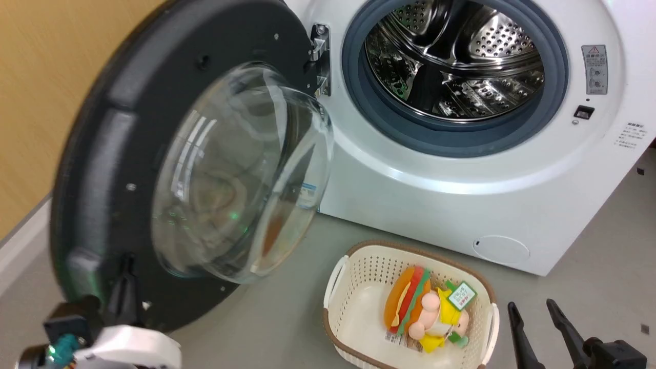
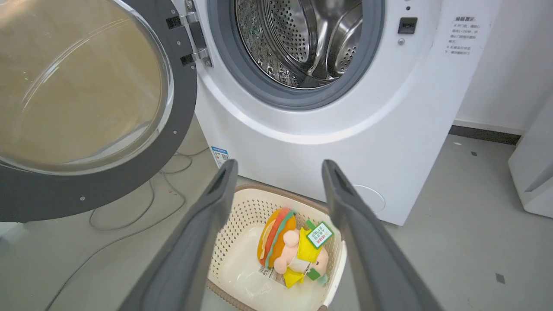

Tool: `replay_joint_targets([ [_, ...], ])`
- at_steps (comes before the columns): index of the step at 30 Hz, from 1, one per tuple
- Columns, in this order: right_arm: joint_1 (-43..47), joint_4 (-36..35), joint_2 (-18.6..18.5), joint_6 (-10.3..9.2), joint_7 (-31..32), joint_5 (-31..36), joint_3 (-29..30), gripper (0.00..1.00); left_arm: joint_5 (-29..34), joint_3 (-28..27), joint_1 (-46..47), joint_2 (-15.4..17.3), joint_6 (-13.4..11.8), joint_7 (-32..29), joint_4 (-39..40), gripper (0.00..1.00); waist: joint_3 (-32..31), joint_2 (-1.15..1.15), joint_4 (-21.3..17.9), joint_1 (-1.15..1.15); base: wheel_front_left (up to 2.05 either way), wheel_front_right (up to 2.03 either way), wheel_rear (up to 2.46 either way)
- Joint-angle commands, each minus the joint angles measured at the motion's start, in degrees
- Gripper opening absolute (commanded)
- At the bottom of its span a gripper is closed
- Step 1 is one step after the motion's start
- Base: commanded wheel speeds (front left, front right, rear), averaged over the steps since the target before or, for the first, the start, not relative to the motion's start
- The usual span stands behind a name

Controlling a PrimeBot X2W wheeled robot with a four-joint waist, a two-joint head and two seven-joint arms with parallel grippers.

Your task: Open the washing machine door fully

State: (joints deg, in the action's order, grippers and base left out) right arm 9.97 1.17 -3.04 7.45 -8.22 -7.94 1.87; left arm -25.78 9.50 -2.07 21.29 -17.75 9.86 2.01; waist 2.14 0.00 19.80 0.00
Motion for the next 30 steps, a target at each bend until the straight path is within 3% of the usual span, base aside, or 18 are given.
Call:
replay_joint_targets([
  [1, -0.23, -0.44, 0.16, 0.03, 0.29, 0.48, 0.20, 1.00, -1.21, -1.04, 2.14, 0.43, 1.29, 1.08, -2.46, 0.00, 0.40, 0.00, -0.32, 0.00, 0.00, 0.00, 0.00],
  [16, -1.81, -1.60, 0.16, 0.03, 2.21, 2.19, -0.57, 1.00, -1.89, -12.13, 17.62, 4.11, 9.73, 5.11, -28.46, 0.00, 3.06, 0.00, -3.09, 0.00, 0.00, 0.00, 0.00],
  [23, -2.01, -1.19, 0.16, 0.03, 2.17, 1.95, -0.79, 1.00, 1.05, -17.35, 18.60, 3.14, 12.17, 5.12, -31.66, 0.00, 3.18, 0.00, -3.63, 0.00, 0.00, 0.00, 0.00],
  [30, -1.91, -0.20, 0.16, 0.03, 1.93, 1.67, -0.60, 1.00, 5.49, -21.85, 15.93, -0.85, 13.85, 5.13, -29.09, 0.00, 1.86, 0.00, -3.59, 0.00, 0.00, 0.00, 0.00],
])
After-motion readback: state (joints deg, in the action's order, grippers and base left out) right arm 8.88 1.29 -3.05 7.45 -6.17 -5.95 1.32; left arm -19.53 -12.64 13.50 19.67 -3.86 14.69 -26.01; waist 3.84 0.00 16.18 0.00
